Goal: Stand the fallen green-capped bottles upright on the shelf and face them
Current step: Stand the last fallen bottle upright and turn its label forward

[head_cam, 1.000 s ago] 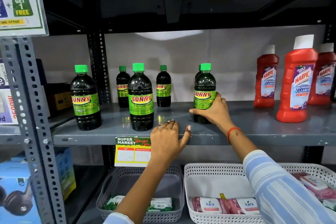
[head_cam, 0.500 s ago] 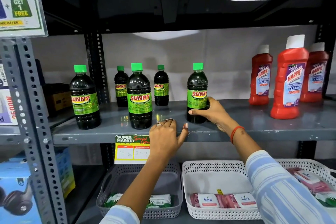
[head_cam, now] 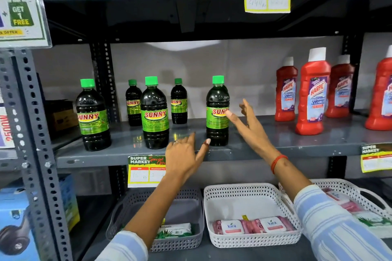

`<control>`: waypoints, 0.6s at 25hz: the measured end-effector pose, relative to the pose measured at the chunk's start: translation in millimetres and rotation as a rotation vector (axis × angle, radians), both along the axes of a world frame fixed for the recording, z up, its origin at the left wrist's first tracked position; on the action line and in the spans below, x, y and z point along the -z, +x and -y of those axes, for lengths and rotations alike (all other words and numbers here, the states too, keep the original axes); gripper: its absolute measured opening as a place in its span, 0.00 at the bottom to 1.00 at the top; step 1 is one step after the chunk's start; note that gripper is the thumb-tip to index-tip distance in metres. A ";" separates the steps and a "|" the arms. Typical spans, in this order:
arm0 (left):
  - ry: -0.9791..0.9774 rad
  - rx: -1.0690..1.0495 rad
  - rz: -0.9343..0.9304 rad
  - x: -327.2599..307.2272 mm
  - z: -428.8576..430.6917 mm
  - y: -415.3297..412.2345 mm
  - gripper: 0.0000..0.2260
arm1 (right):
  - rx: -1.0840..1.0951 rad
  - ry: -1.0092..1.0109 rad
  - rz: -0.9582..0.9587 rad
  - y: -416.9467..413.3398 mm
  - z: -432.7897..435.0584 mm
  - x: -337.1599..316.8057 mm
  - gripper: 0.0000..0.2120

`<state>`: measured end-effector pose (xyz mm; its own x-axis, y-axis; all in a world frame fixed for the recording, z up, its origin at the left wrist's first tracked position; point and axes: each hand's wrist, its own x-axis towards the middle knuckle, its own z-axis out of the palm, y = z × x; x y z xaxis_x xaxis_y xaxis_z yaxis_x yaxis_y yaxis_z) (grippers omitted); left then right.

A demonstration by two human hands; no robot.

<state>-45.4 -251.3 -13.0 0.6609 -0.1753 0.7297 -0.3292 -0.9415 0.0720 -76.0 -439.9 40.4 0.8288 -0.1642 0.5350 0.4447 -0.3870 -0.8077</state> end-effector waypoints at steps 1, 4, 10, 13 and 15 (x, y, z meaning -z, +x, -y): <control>-0.059 0.035 -0.064 -4.6 1.8 0.6 0.36 | 0.018 -0.044 0.000 -2.4 3.3 -0.5 0.42; -0.362 0.383 -0.312 -28.2 11.2 5.6 0.37 | -0.022 -0.106 -0.088 0.8 6.1 -4.6 0.30; -0.479 0.585 -0.508 -50.5 31.4 24.5 0.18 | -0.129 -0.064 -0.167 10.4 28.5 -5.5 0.21; -0.495 0.610 -0.556 -51.0 56.4 24.5 0.18 | -0.135 -0.050 -0.176 4.6 50.9 -6.1 0.20; -0.523 0.617 -0.574 -48.9 70.1 23.4 0.19 | -0.142 -0.047 -0.207 1.5 62.6 -3.4 0.19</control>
<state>-22.1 -321.4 35.9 0.8397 -0.3545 0.4113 -0.5361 -0.4213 0.7315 -74.5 -502.5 43.7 0.9344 -0.0172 0.3558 0.3243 -0.3720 -0.8697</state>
